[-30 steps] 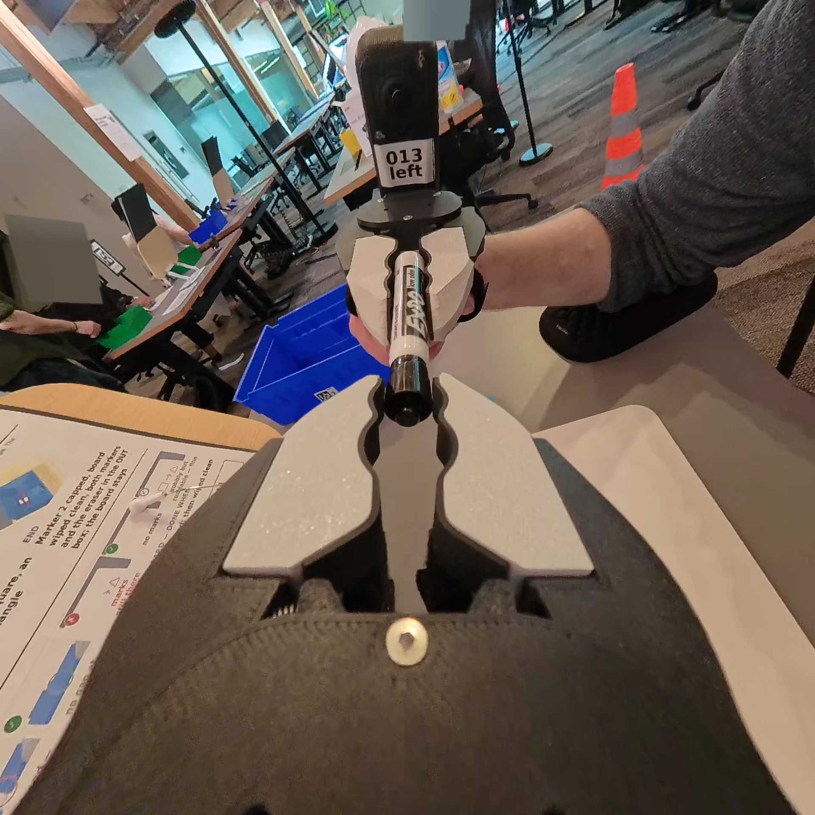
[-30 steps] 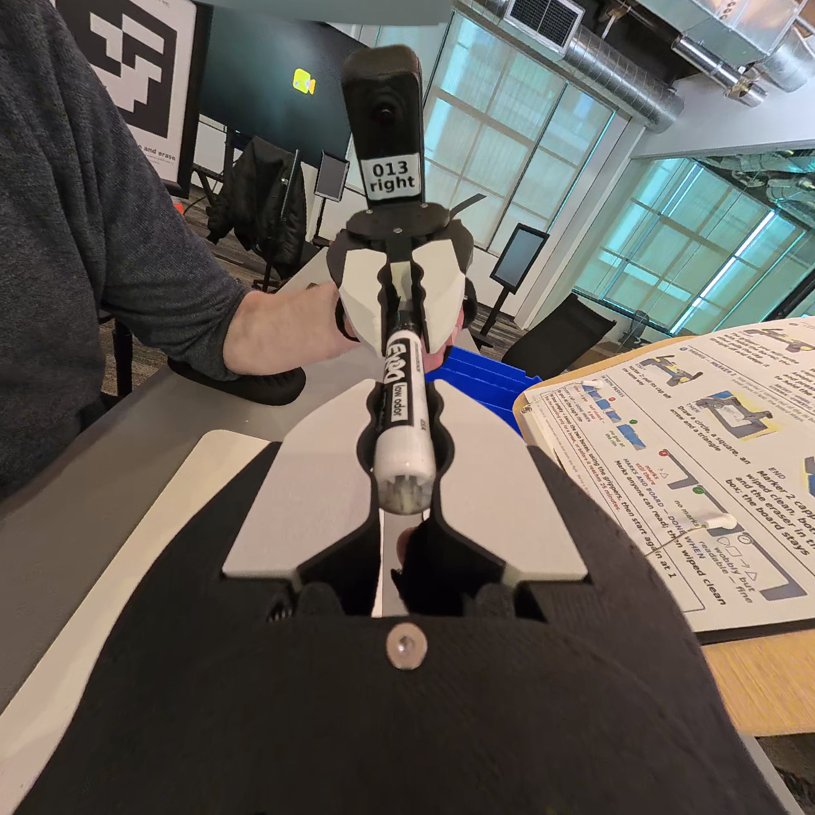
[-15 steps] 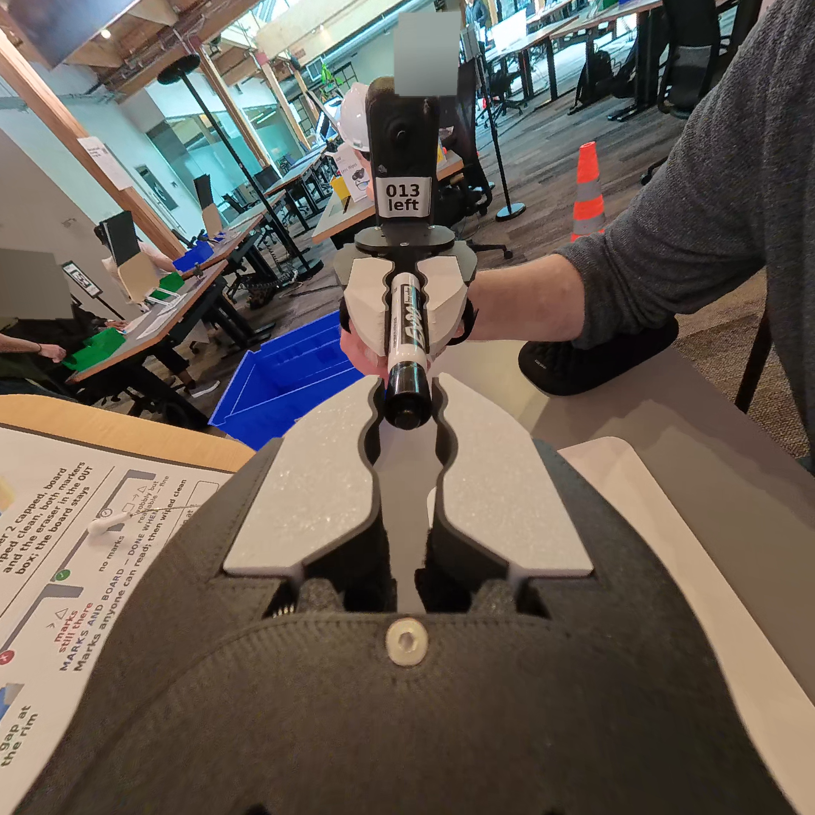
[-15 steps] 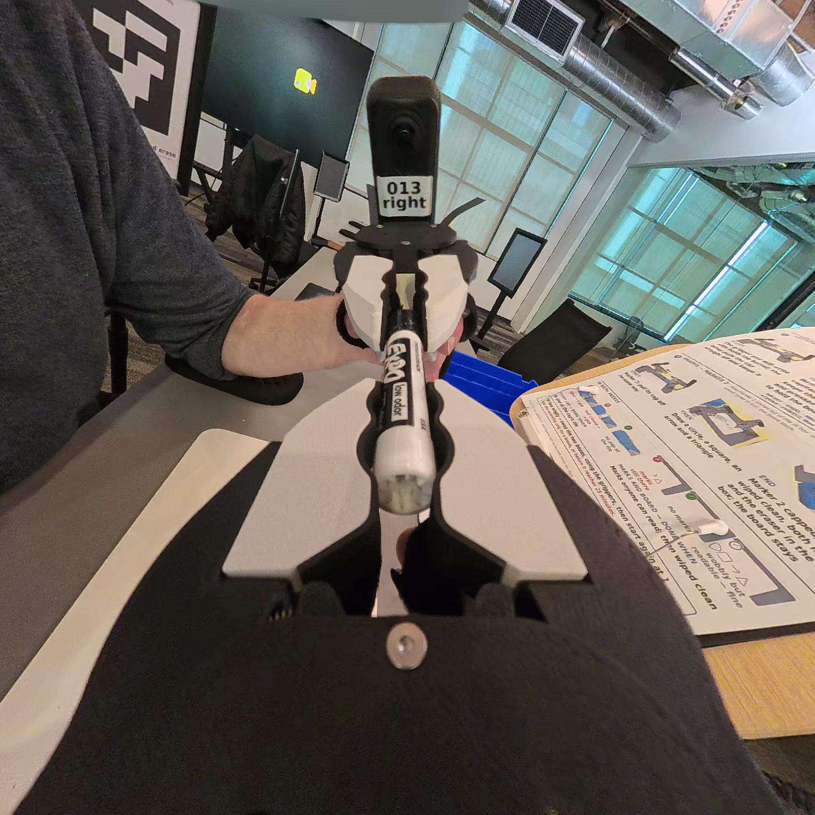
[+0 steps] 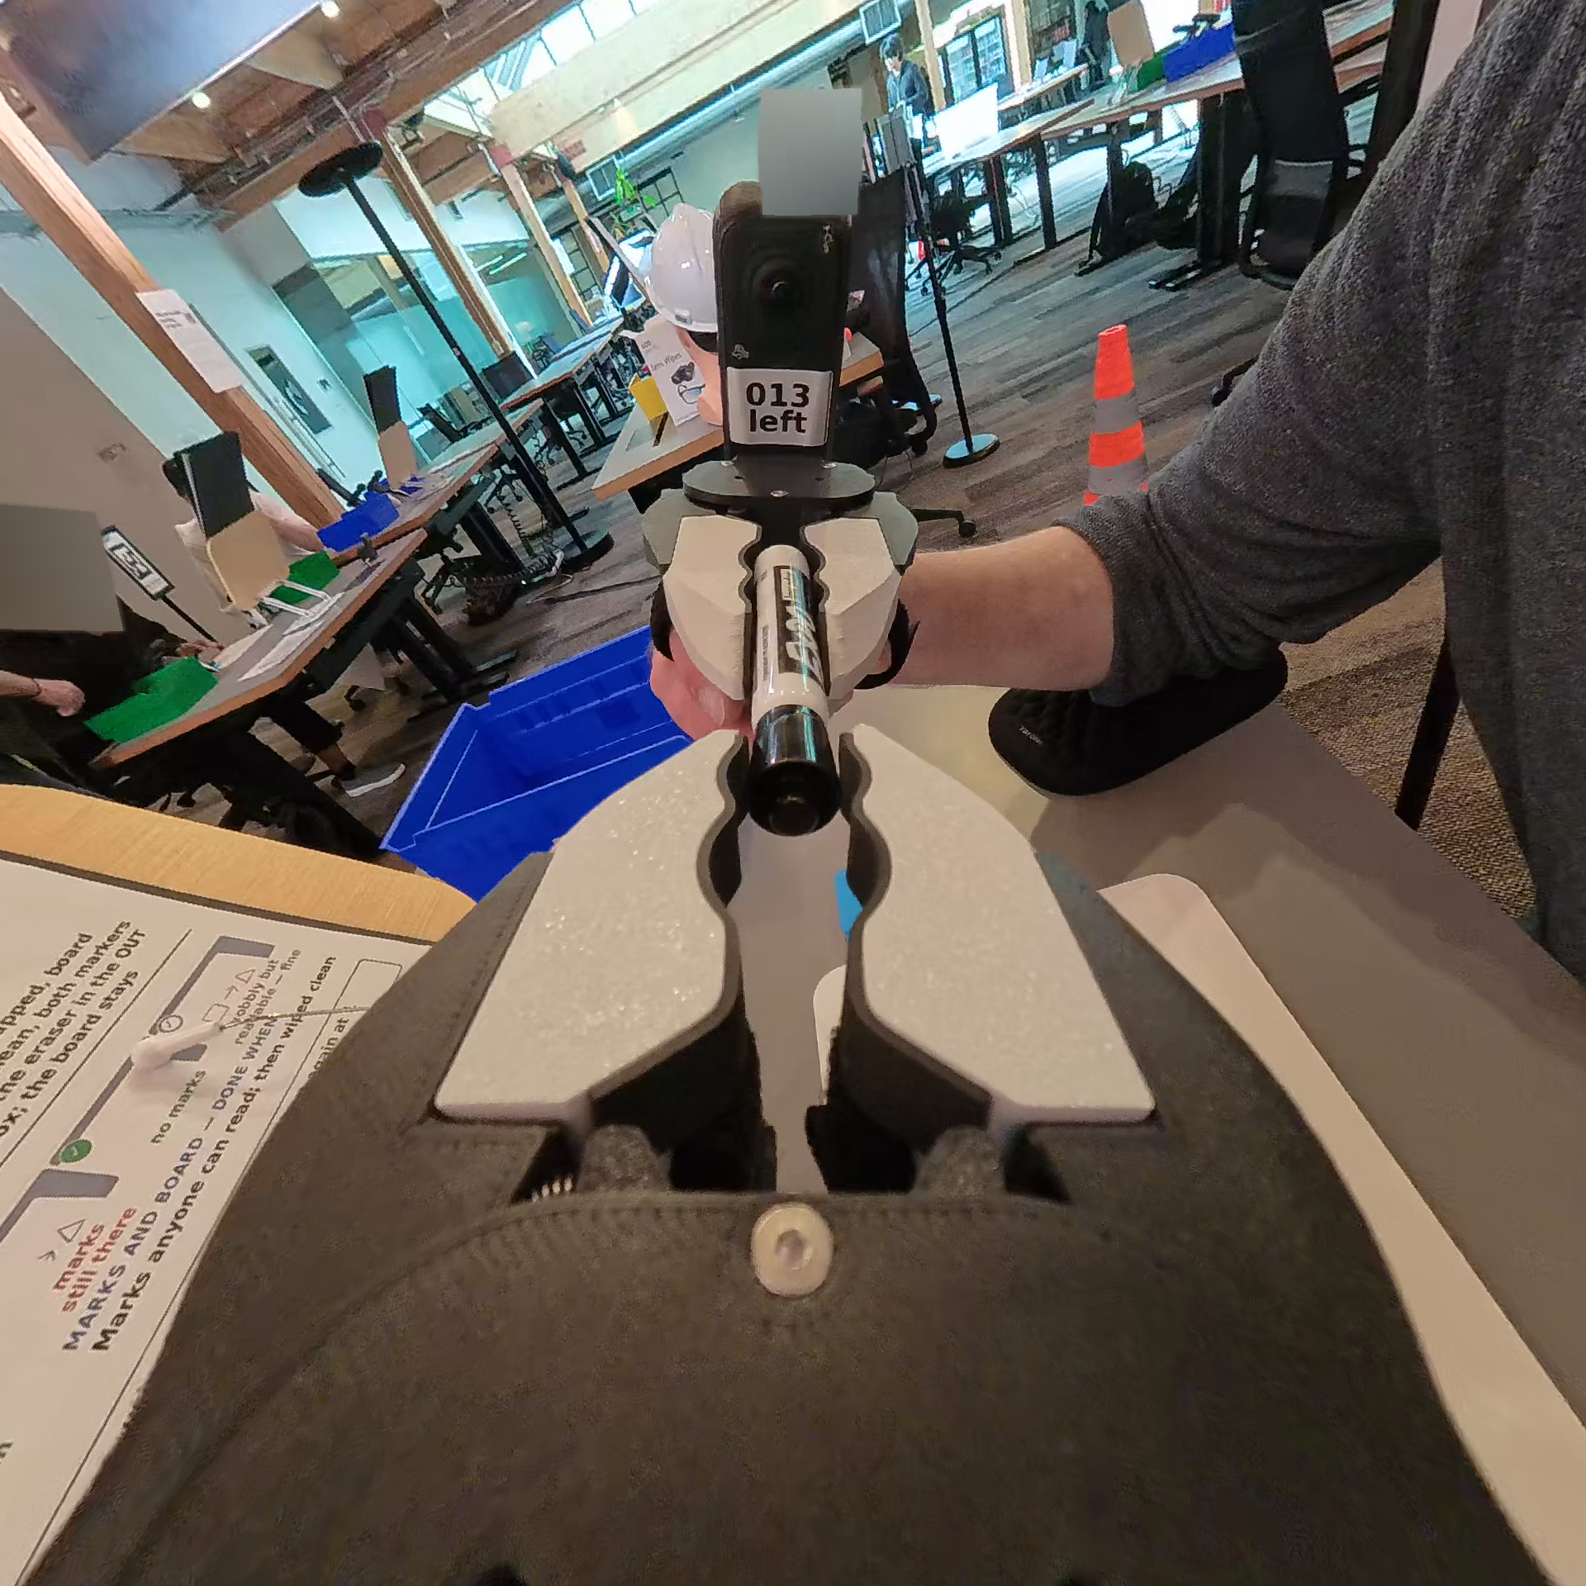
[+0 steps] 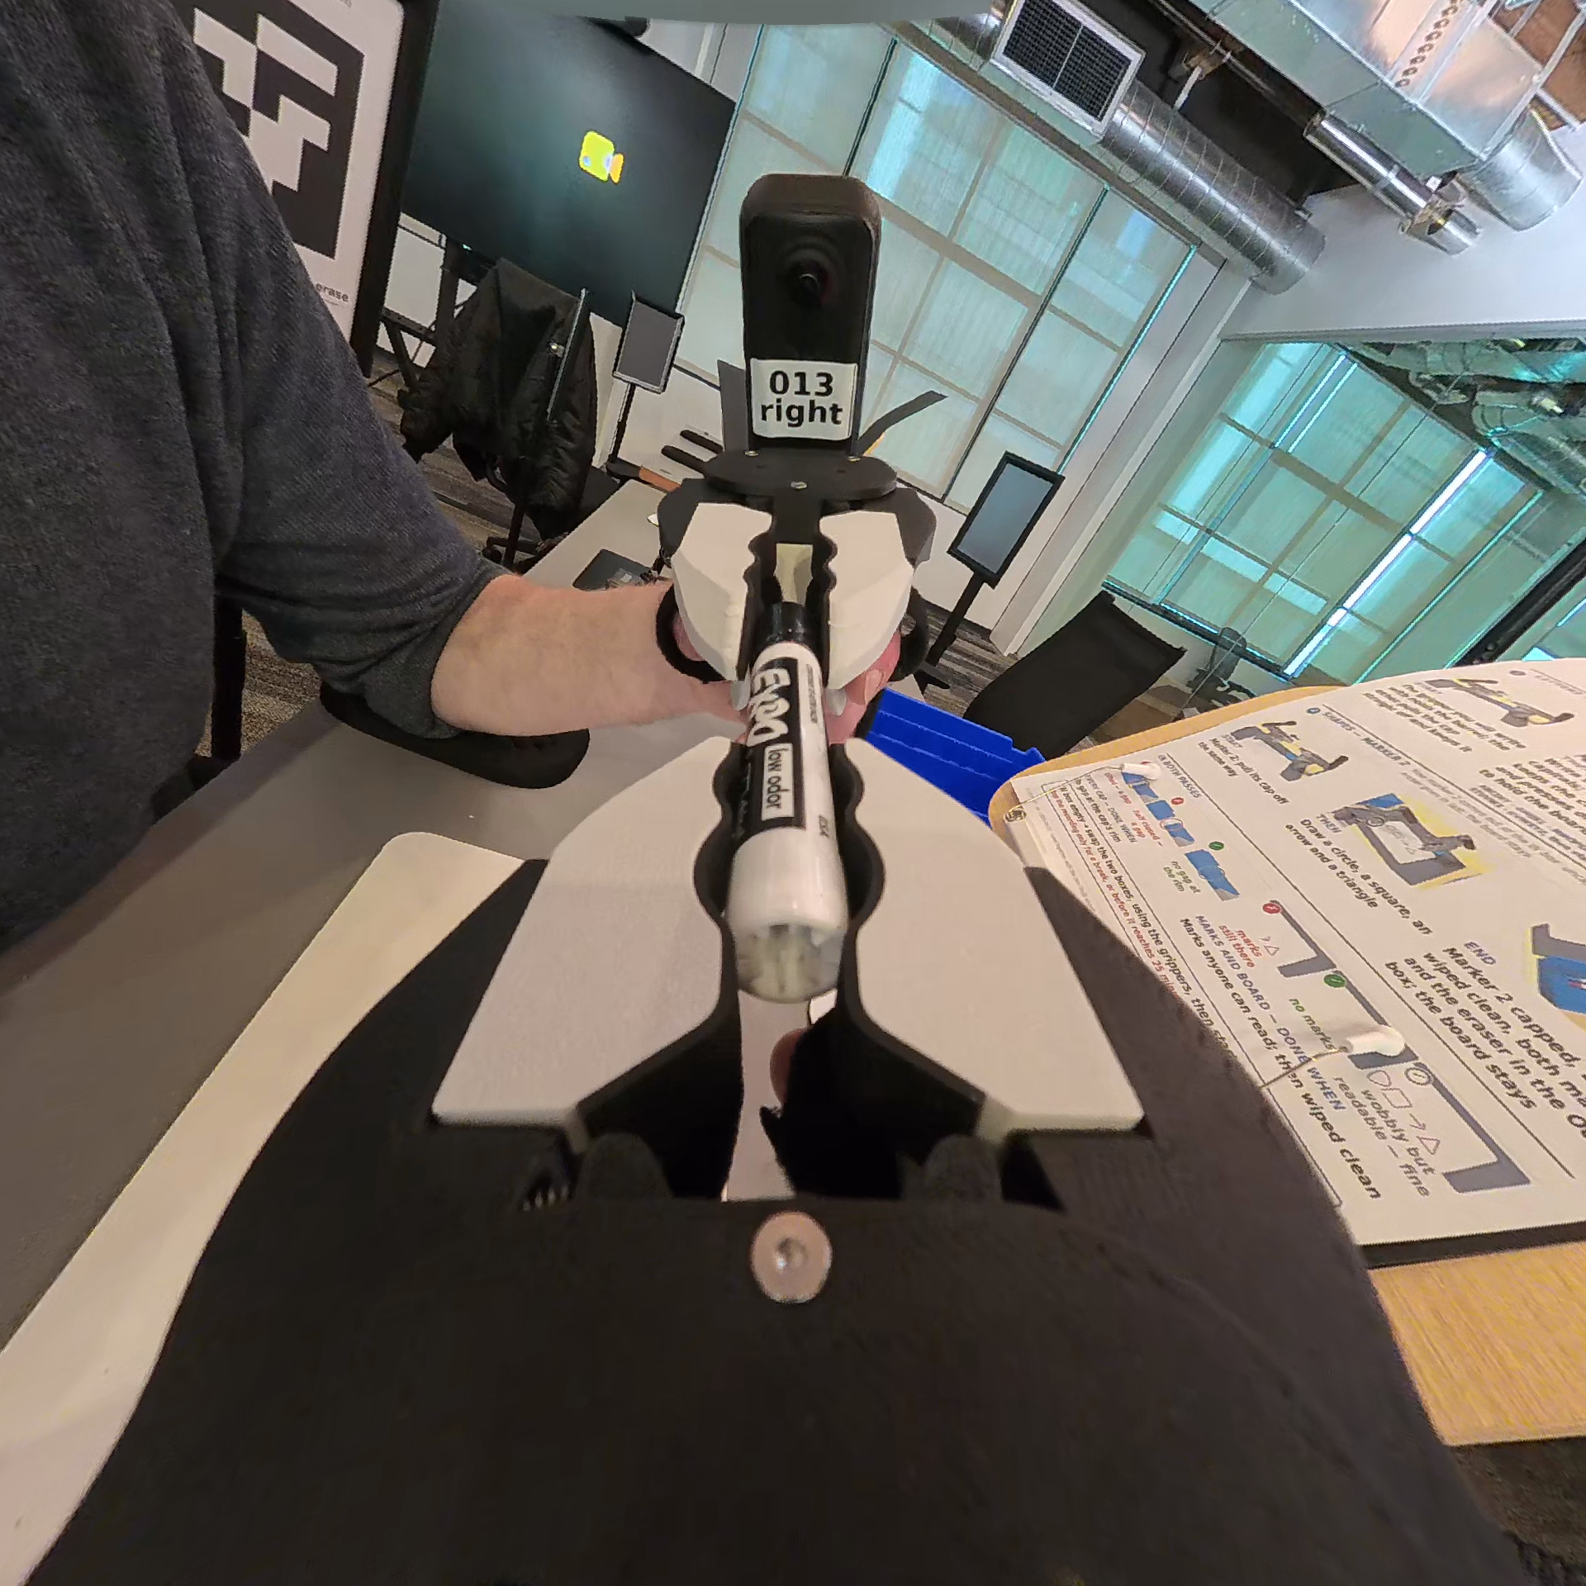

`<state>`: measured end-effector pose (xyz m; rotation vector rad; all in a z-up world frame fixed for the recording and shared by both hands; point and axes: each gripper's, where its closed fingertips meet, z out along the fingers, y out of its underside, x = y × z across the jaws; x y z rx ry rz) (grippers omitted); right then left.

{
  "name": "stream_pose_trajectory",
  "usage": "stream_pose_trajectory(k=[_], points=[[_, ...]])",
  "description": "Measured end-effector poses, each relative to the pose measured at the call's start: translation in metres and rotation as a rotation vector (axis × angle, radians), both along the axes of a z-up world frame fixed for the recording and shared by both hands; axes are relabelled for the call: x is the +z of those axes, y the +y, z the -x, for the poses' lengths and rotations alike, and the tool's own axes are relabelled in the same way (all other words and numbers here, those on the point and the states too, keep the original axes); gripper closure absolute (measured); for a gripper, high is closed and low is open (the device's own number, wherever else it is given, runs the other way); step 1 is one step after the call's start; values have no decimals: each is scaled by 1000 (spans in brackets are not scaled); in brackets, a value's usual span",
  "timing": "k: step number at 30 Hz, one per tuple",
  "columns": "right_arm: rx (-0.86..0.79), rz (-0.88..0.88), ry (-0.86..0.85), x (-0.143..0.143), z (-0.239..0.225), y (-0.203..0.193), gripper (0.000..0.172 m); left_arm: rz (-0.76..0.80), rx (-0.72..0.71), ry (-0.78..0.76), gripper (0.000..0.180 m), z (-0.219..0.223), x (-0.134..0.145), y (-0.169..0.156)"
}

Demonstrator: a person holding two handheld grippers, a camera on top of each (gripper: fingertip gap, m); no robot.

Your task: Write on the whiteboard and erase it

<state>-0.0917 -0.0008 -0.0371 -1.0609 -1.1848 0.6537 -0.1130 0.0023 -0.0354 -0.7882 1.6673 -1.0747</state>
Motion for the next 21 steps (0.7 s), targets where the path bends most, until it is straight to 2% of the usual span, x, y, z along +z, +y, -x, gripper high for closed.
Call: stream_pose_trajectory(k=[8, 21], points=[[0, -2, -7, 3, -1, -3, 151, 35, 2, -1, 160, -1, 2, -3], [-8, -11, -38, 2, -4, -5, 150, 5, 17, -27, 161, -2, 2, -5]])
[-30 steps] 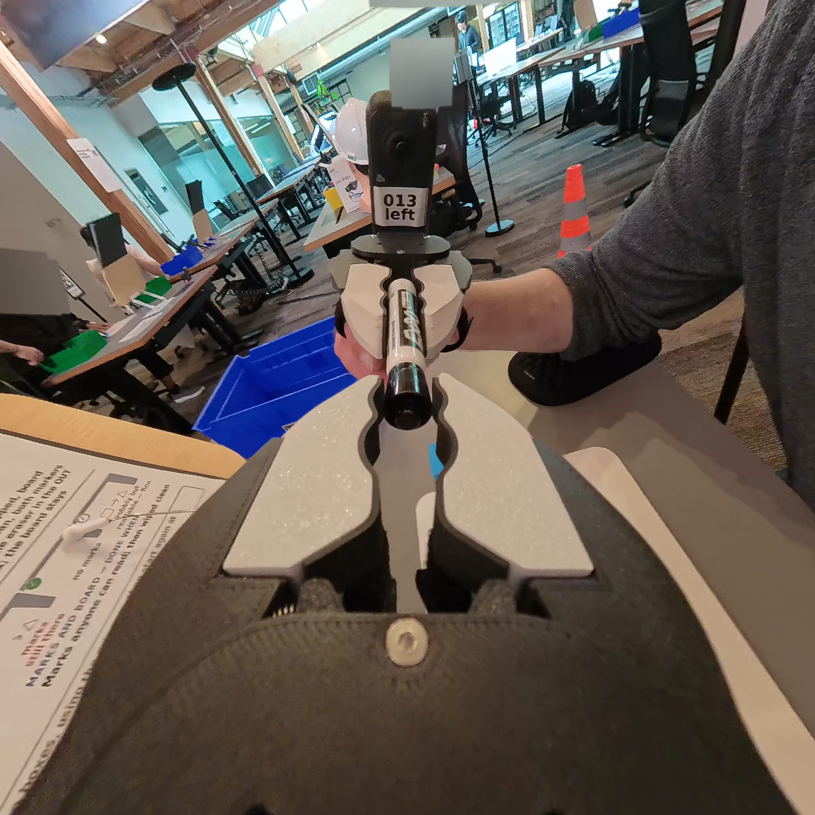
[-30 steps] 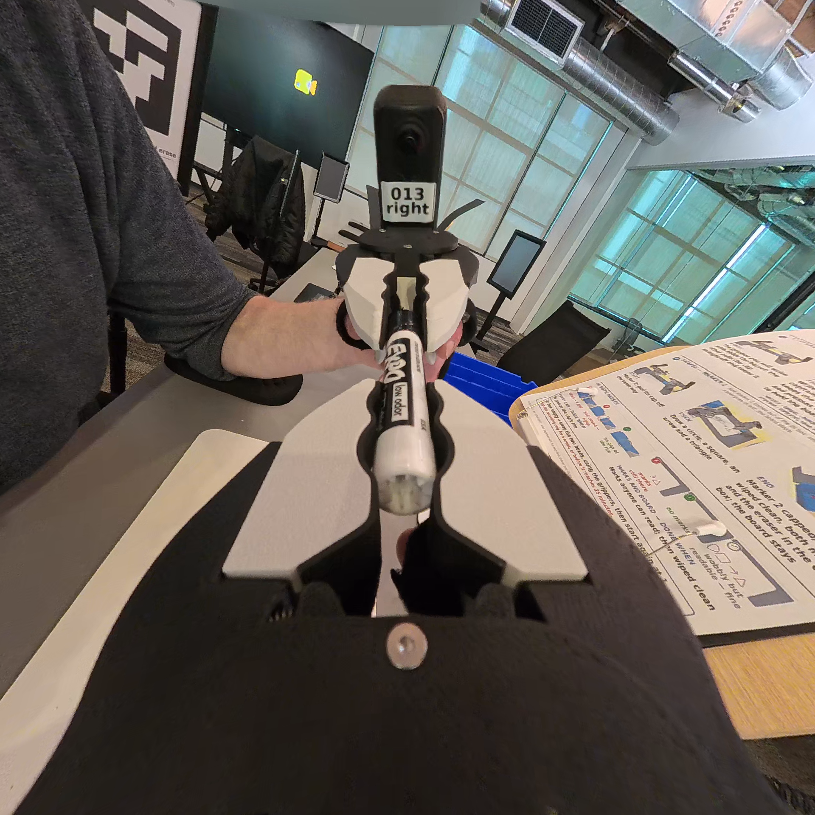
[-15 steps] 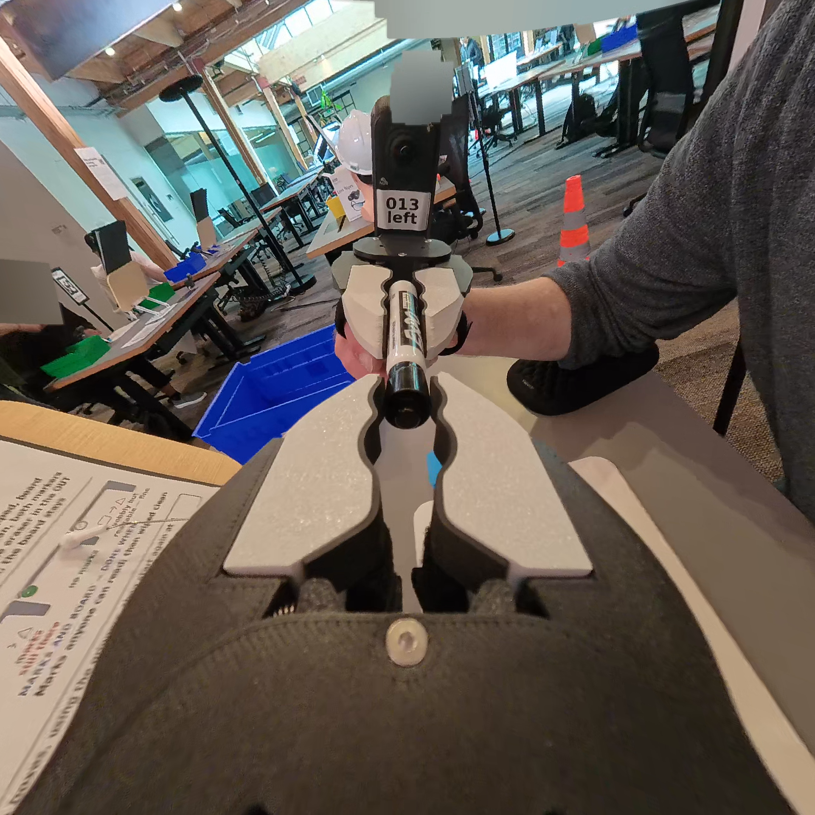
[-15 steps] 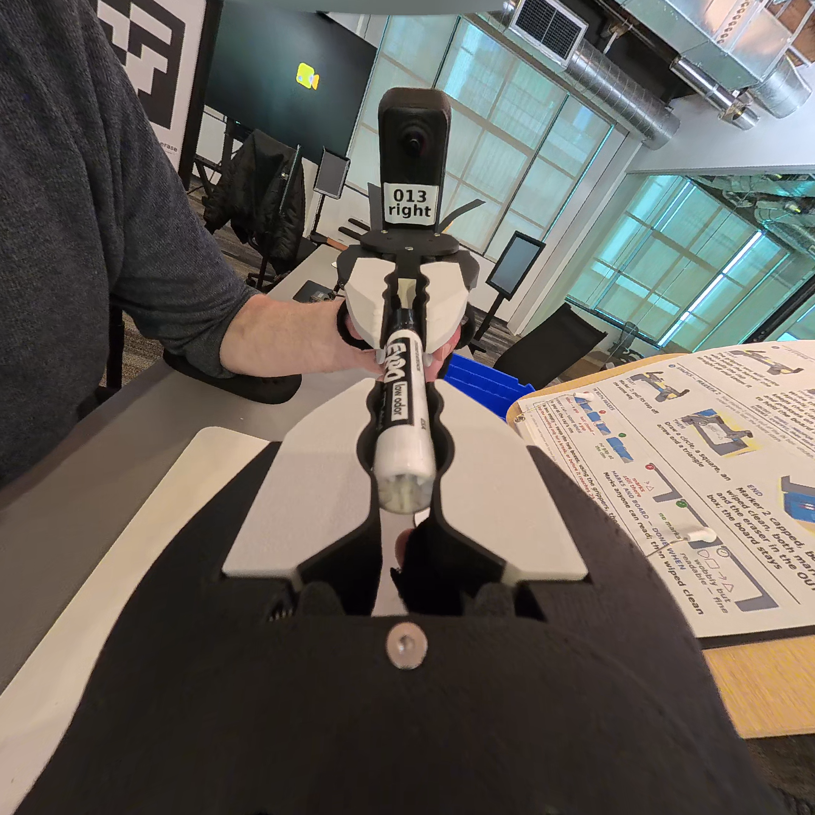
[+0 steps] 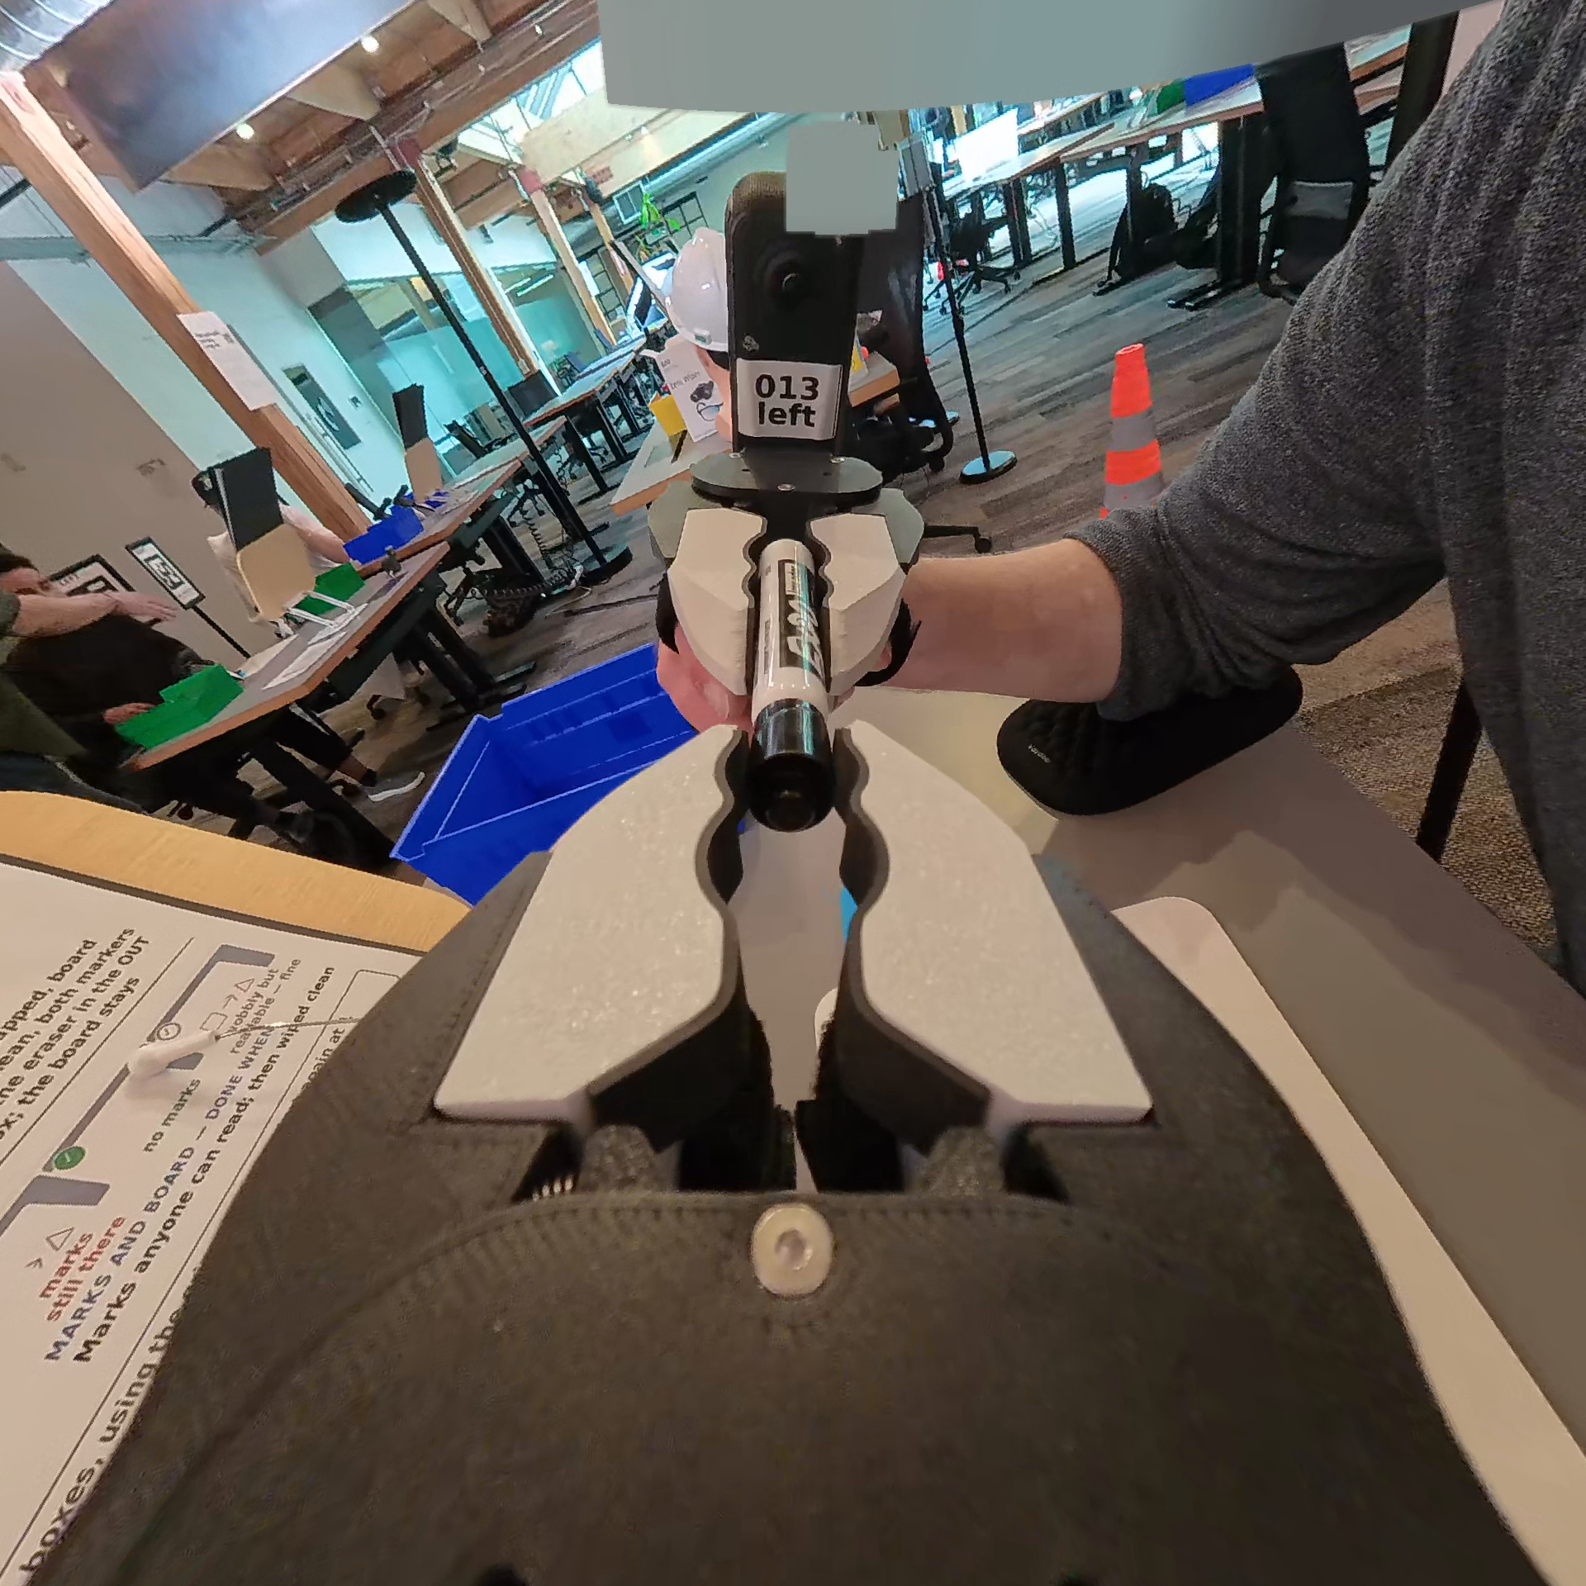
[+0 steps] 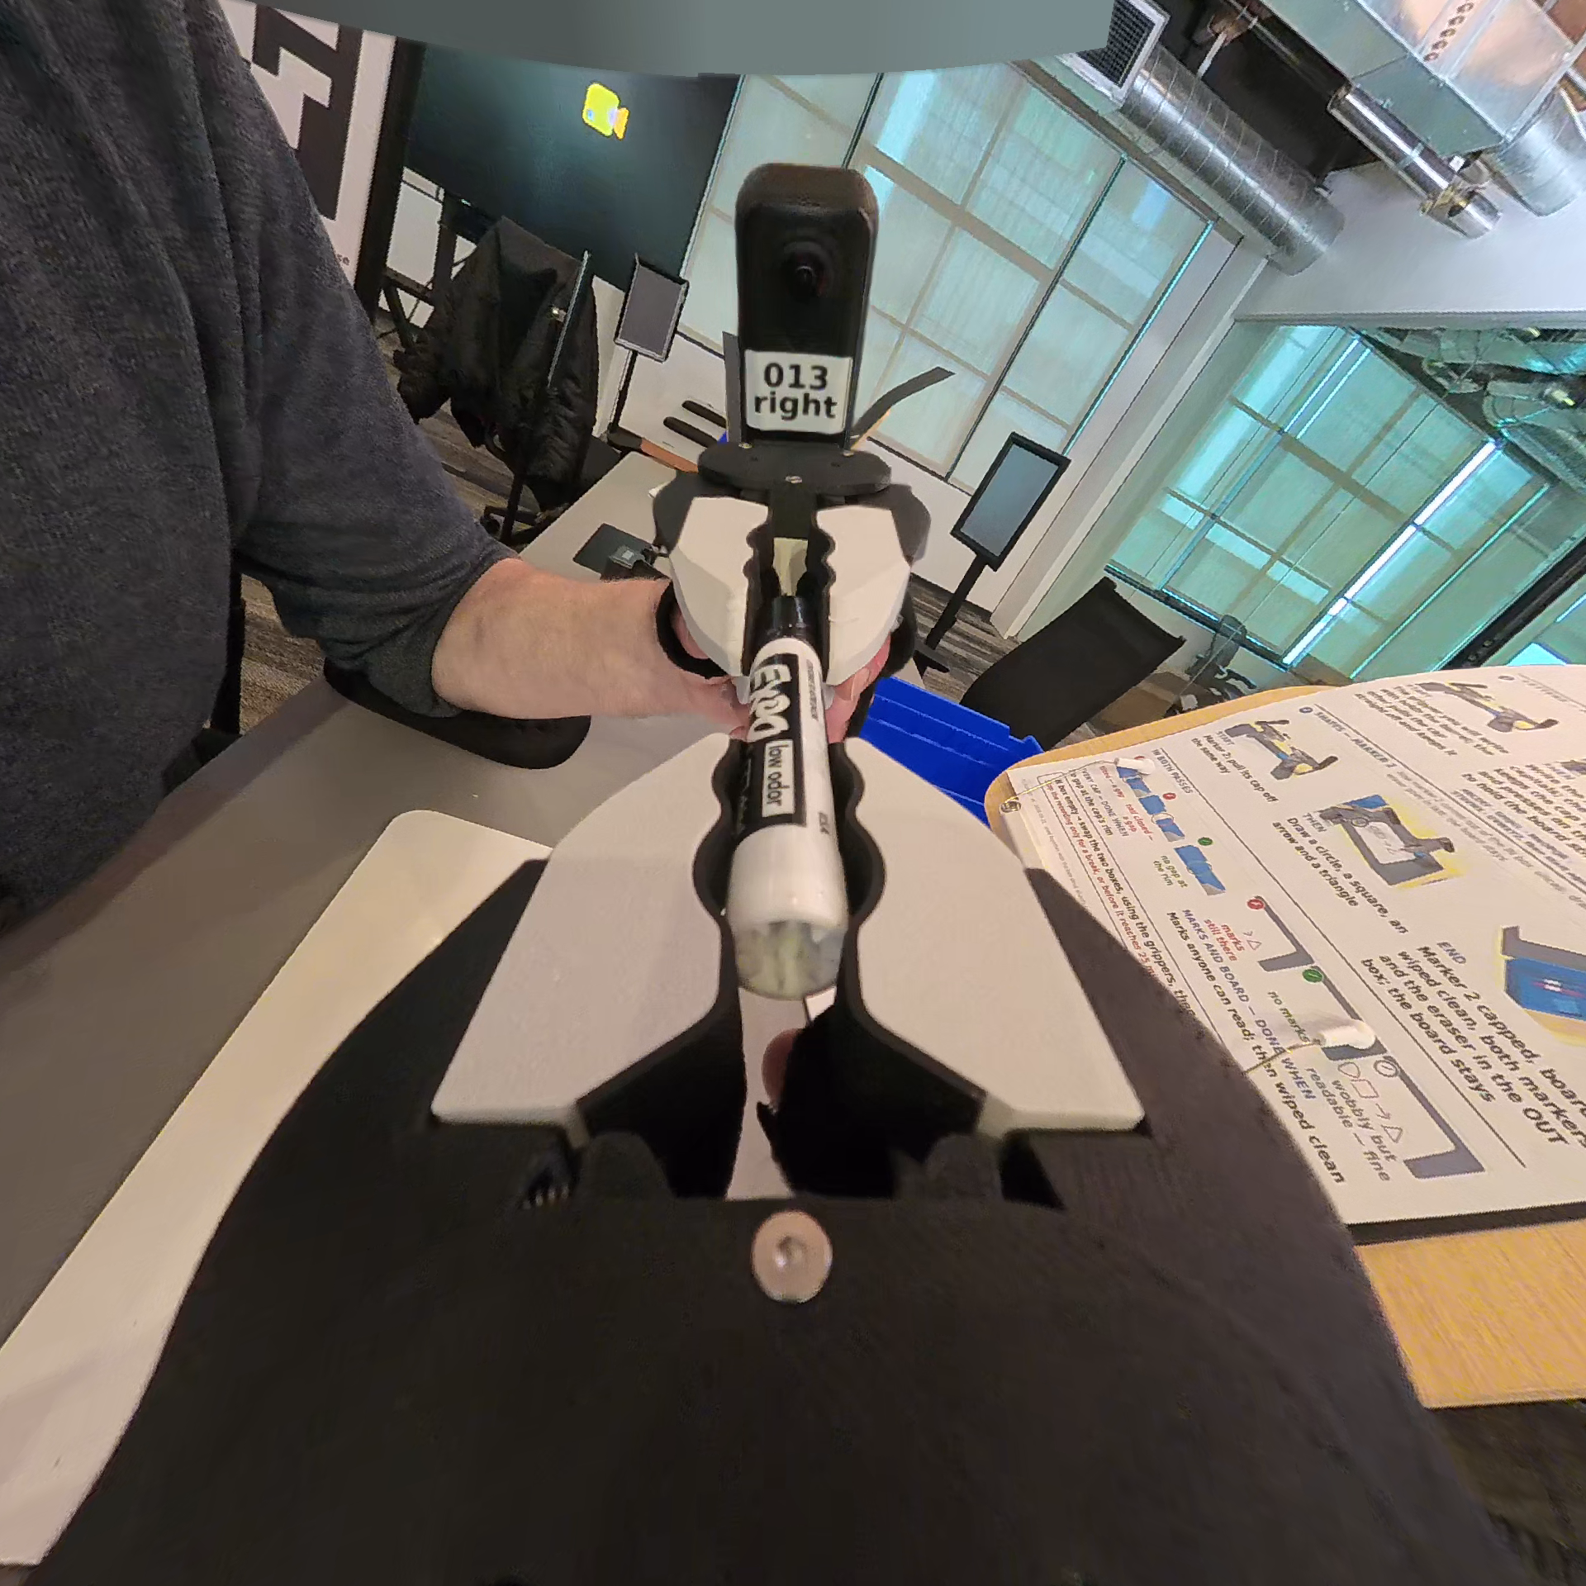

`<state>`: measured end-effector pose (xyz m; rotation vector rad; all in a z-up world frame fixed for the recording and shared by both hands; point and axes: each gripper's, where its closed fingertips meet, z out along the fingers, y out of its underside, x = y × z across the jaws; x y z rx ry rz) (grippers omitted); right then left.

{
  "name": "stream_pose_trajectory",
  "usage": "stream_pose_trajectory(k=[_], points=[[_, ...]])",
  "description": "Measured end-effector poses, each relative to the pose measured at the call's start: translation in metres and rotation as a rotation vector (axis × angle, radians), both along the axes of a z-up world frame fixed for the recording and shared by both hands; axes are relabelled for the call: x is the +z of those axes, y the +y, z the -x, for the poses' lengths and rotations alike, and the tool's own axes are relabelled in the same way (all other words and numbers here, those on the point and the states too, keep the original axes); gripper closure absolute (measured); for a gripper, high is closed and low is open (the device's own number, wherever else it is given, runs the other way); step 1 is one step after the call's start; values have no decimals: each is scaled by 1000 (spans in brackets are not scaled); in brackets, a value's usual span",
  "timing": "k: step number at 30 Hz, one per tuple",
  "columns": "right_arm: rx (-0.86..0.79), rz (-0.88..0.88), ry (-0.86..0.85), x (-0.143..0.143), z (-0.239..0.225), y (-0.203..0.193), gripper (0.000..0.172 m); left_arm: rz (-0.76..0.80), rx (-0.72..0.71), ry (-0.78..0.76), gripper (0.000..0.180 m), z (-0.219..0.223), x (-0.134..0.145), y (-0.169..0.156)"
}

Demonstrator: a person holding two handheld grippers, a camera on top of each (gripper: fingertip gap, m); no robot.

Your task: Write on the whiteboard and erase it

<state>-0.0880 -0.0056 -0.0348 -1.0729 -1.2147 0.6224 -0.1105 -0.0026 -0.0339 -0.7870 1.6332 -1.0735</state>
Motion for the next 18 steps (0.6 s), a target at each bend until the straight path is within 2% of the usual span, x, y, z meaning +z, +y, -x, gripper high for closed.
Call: stream_pose_trajectory(k=[18], points=[[33, 24, -2, 2, -3, -6, 150, -16, 42, -23, 161, -2, 6, -7]])
